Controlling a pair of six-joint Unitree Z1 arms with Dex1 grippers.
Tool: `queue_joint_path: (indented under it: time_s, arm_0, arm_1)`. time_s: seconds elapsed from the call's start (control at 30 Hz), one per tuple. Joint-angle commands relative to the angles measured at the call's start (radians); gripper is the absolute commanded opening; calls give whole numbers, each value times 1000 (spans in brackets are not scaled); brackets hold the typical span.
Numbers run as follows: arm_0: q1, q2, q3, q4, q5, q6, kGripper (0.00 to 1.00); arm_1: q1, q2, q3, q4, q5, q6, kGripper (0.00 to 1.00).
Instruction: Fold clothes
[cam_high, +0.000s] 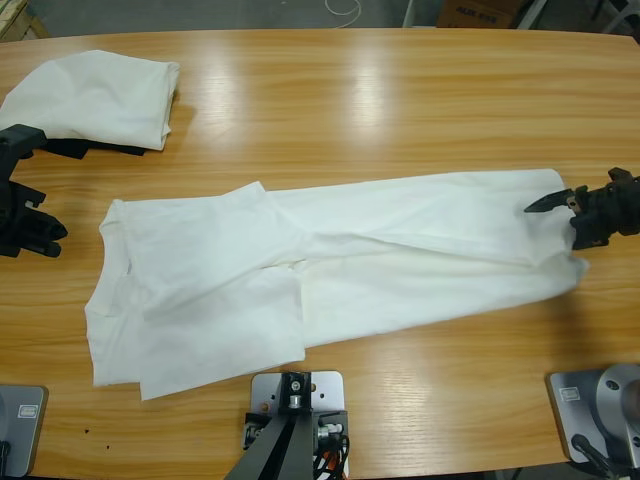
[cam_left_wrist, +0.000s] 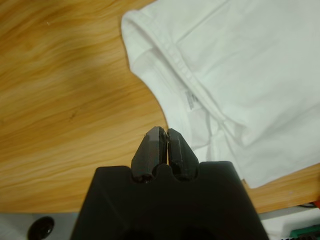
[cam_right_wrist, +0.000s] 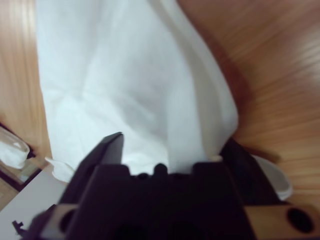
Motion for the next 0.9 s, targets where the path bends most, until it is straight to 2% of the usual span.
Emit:
queue_joint_path:
  time_s: [0.03, 0.2, 0.4, 0.5, 0.63, 0.9]
  arm_0:
    - [9, 26, -3, 2, 14, -4, 0]
    - [9, 25, 1, 2, 14, -2, 0]
    - [9, 28, 10, 0, 14, -1, 0]
    - [9, 28, 7, -1, 15, 1, 0]
    - [9, 29, -2, 1, 15, 2, 0]
    - [-1, 43, -24, 1, 13, -7, 0]
  arm_1:
    - [-8, 25, 24, -1, 54, -62, 0]
    - [-8, 12, 19, 11, -9, -58, 0]
    - [-8, -32, 5, 11, -64, -120, 0]
    - [-8, -133, -25, 46, -207, -131, 0]
    - [-8, -184, -198, 311, -462, -137, 0]
    - [-8, -282, -322, 456, -712, -150, 0]
